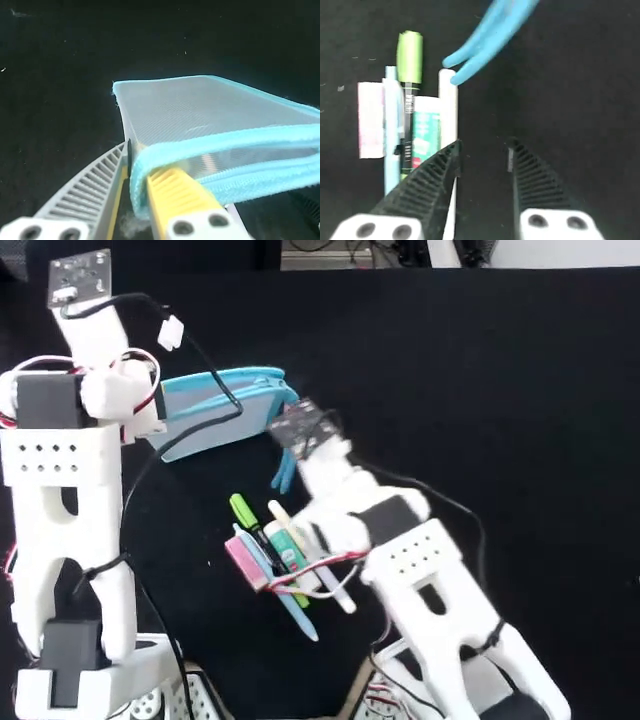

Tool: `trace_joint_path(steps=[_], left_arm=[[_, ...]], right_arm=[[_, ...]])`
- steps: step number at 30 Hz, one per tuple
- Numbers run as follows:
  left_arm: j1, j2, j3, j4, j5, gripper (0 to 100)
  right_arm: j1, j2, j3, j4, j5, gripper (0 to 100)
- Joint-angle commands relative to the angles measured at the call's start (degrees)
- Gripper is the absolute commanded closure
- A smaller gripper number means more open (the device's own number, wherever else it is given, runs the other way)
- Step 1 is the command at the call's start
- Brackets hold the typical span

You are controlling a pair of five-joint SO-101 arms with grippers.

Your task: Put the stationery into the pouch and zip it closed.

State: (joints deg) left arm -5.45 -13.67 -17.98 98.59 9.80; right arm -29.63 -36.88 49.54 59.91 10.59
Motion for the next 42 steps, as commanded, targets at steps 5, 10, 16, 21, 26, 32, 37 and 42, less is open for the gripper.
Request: trace_joint_path(steps=[5, 10, 16, 21, 26, 32, 37, 42], left_arm=[[-6.7, 0.4, 1.1, -0.4, -0.2, 97], [-6.8, 0.4, 1.2, -0.3, -0.1, 97], [-6.6, 0.4, 3.4, -1.0, -0.1, 97], [-6.9, 0.4, 6.5, -3.0, -0.2, 97], [-6.6, 0.4, 7.0, -2.9, -0.3, 97], [-6.6, 0.4, 7.3, -2.8, -0.2, 97], [-6.6, 0.4, 7.3, -2.8, -0.2, 97], [-6.6, 0.4, 7.3, -2.8, -0.2, 97]], right_arm=[[-4.1, 7.9, 1.6, -13.3, -2.4, 74.3], [-3.5, 17.4, 1.8, -22.2, -2.0, 79.6], [-3.5, 25.7, -2.4, -24.8, -2.2, 81.2], [-4.0, 31.0, -6.3, -23.9, -2.3, 81.1], [-4.0, 37.0, -10.3, -24.0, -2.2, 81.1], [-4.0, 40.6, -13.7, -21.1, -1.8, 81.4], [0.4, 40.1, -13.8, -17.6, -1.8, 98.3], [8.7, 32.3, -12.3, -13.6, -2.3, 98.8]])
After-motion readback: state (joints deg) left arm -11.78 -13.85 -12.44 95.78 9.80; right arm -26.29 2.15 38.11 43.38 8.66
